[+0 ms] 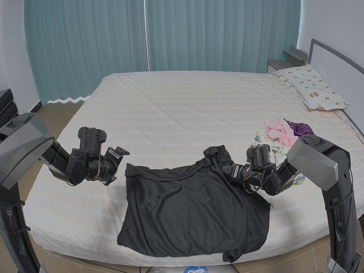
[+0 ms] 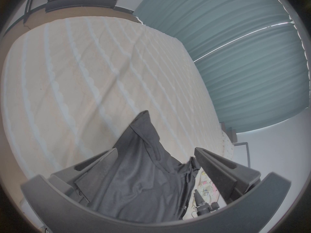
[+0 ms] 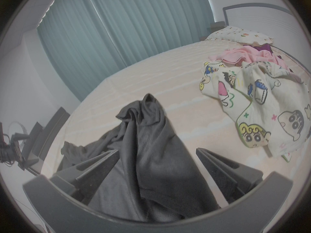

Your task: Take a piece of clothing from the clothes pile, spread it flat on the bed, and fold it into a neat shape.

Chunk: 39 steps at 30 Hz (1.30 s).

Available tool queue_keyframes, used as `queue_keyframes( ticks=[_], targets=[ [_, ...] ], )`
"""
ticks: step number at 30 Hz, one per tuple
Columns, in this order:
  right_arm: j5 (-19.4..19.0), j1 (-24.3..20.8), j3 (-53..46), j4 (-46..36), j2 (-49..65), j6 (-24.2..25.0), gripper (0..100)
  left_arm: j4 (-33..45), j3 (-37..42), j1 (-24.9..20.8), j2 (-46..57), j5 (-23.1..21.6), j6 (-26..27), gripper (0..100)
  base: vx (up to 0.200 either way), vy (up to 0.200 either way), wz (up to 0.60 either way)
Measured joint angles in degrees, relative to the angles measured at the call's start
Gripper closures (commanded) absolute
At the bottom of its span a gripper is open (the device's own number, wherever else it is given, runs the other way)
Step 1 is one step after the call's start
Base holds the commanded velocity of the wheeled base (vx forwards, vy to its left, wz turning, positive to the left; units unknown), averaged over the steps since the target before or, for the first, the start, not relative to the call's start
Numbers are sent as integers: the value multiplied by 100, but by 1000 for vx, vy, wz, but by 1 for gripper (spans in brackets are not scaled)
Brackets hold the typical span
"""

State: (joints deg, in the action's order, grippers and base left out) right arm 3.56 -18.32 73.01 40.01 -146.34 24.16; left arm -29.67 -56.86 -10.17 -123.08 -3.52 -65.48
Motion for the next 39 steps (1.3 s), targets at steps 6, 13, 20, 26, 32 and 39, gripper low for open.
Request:
queue_keyframes(
  ticks=[6,13,20,26,32,39],
  targets=[
    [2,-20,74,-191,-66,-134,100,-660,455,-46,65,-11,-137,0,0,0,0],
    [2,90,119,-194,-66,-152,100,-741,658,-74,65,-17,-188,0,0,0,0],
    [-11,538,290,-130,44,-118,100,-757,741,-74,63,-149,-212,0,0,0,0],
    [-171,1012,657,-46,55,-60,100,-757,758,-68,12,-195,-216,0,0,0,0],
    [-312,1143,835,46,-123,22,0,-845,746,-63,-57,-200,-212,0,0,0,0],
    [-285,1168,896,162,-63,271,0,-1154,940,-50,-77,-206,-183,0,0,0,0]
  ],
)
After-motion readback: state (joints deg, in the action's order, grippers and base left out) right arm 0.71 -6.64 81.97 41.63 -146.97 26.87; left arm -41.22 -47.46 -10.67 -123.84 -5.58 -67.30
